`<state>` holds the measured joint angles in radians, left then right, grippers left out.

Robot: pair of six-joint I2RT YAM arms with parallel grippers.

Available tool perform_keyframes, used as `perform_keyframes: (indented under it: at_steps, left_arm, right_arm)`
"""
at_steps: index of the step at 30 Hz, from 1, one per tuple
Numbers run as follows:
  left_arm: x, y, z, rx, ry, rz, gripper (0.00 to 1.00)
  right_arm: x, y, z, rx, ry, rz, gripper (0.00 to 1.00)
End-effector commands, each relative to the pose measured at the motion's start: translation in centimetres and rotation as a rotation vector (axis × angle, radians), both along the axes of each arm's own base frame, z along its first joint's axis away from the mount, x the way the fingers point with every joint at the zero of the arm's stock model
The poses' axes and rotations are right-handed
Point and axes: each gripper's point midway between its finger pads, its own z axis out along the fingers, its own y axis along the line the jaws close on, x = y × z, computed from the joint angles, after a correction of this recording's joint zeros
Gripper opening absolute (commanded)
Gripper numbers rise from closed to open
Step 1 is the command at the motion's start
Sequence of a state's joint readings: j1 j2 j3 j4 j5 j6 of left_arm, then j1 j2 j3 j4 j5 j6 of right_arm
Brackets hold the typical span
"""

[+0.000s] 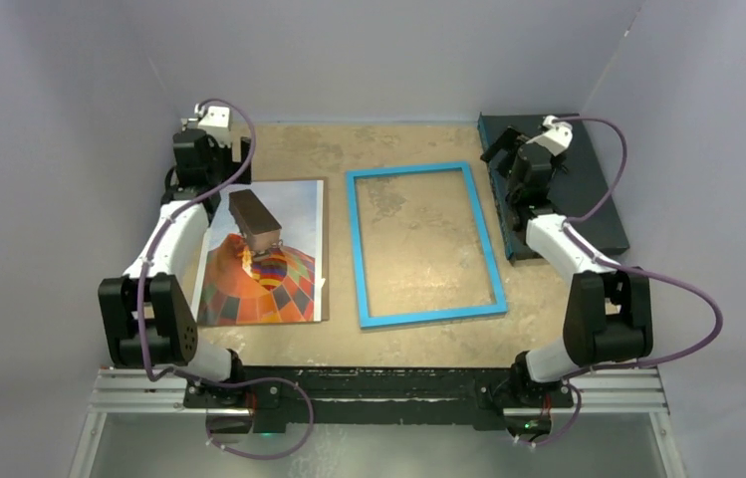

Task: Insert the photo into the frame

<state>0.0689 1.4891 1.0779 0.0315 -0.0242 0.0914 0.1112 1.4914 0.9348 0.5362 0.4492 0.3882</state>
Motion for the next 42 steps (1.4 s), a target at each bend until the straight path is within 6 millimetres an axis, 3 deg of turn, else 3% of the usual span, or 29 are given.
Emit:
perform_keyframes:
  at_steps: [1, 3, 4, 6, 9, 10, 12, 14, 16, 18, 20, 25, 29, 33, 37, 42]
  left_arm:
    - [-5.5, 2.1, -0.1, 0.006, 0.246, 0.05, 0.97]
    - [-6.3, 2.0, 1.4, -0.023, 0.232, 0.047, 0.97]
    - [-6.6, 1.8, 2.1, -0.032, 0.224, 0.048, 0.97]
    - [-7.1, 1.1, 3.5, -0.058, 0.209, 0.026, 0.98]
    - [-7.8, 0.7, 4.7, -0.086, 0.205, 0.026, 0.99]
    - [-8.1, 0.7, 4.9, -0.089, 0.206, 0.03, 0.99]
    - [-8.5, 0.6, 5.1, -0.087, 0.209, 0.03, 0.99]
    - [-8.9, 0.6, 4.9, -0.088, 0.222, 0.032, 0.99]
    - [-9.2, 0.6, 4.6, -0.088, 0.238, 0.033, 1.0]
    - [-9.5, 0.5, 4.4, -0.089, 0.251, 0.031, 1.0]
    - [-9.7, 0.3, 4.2, -0.097, 0.26, 0.026, 0.99]
    - [-10.4, -0.5, 2.1, -0.159, 0.337, 0.023, 0.99]
    - [-11.3, -0.9, 0.1, -0.174, 0.371, 0.01, 0.99]
    - [-11.9, -1.2, -0.3, -0.183, 0.394, 0.002, 0.99]
    - [-12.1, -1.6, 0.7, -0.193, 0.375, -0.017, 0.99]
    - [-12.6, -1.8, 1.8, -0.194, 0.394, -0.027, 0.99]
  right_arm:
    - [-0.9, 6.2, -2.0, 0.217, 0.148, 0.291, 0.99]
    - [-0.9, 8.4, -1.5, 0.247, 0.174, 0.359, 0.99]
    - [-1.0, 9.3, -2.5, 0.227, 0.258, 0.344, 0.99]
    - [-1.5, 11.7, -2.8, 0.069, 0.376, 0.29, 0.99]
    - [-2.8, 15.5, -1.9, -0.103, 0.388, 0.259, 0.99]
    - [-2.6, 16.2, -1.6, -0.071, 0.36, 0.254, 0.99]
    - [-3.6, 17.7, -4.1, 0.108, 0.46, 0.295, 0.99]
    - [-3.3, 18.1, -5.4, 0.194, 0.517, 0.41, 0.92]
    - [-2.9, 18.8, -4.2, 0.106, 0.42, 0.442, 0.98]
    - [-4.1, 21.5, -3.5, -0.017, 0.369, 0.446, 0.99]
    - [-4.9, 24.2, -4.3, -0.082, 0.397, 0.466, 0.99]
    - [-7.1, 29.1, -8.8, -0.131, 0.523, 0.528, 0.96]
    - [-9.7, 32.8, -10.9, -0.148, 0.556, 0.576, 0.96]
    - [-11.6, 34.8, -12.8, -0.169, 0.591, 0.61, 0.95]
    - [-12.9, 35.9, -14.7, -0.198, 0.626, 0.634, 0.86]
    - [-13.8, 35.7, -17.7, -0.24, 0.686, 0.605, 0.74]
